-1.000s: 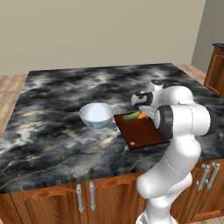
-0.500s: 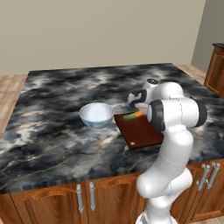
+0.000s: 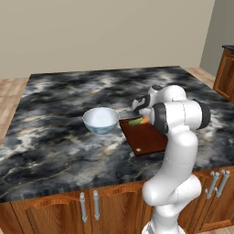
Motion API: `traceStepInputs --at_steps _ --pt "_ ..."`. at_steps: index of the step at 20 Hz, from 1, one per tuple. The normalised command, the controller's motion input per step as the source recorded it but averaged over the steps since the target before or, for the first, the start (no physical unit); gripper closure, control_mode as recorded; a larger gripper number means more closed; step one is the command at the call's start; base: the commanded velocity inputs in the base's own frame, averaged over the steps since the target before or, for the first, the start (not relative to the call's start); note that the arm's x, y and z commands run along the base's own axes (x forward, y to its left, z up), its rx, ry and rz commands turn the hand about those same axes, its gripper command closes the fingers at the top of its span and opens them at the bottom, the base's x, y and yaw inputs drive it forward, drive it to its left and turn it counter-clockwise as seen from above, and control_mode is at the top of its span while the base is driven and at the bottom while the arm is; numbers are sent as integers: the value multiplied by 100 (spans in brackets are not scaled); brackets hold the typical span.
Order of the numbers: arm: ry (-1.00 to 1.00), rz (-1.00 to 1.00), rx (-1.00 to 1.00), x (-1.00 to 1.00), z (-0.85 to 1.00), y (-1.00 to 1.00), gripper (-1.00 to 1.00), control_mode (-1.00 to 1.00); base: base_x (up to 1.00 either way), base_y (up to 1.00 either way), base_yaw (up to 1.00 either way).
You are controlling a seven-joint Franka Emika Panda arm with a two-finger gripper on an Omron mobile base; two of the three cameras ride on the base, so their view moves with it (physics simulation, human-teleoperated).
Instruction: Place the two vegetables and bowl onto the tray for setting up a vegetable dip station.
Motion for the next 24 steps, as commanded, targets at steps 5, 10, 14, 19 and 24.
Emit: traceStepInputs --at_steps 5,10,14,19,24 --pt "0 -1 0 8 -26 0 100 -100 0 0 0" --pt "0 -1 0 16 -18 0 100 -100 0 0 0" --pt "0 -1 0 21 -6 0 100 -100 0 0 0" --pt "0 -1 0 20 -5 0 100 -100 0 0 0" --pt "0 -1 0 20 -4 0 100 -100 0 0 0"
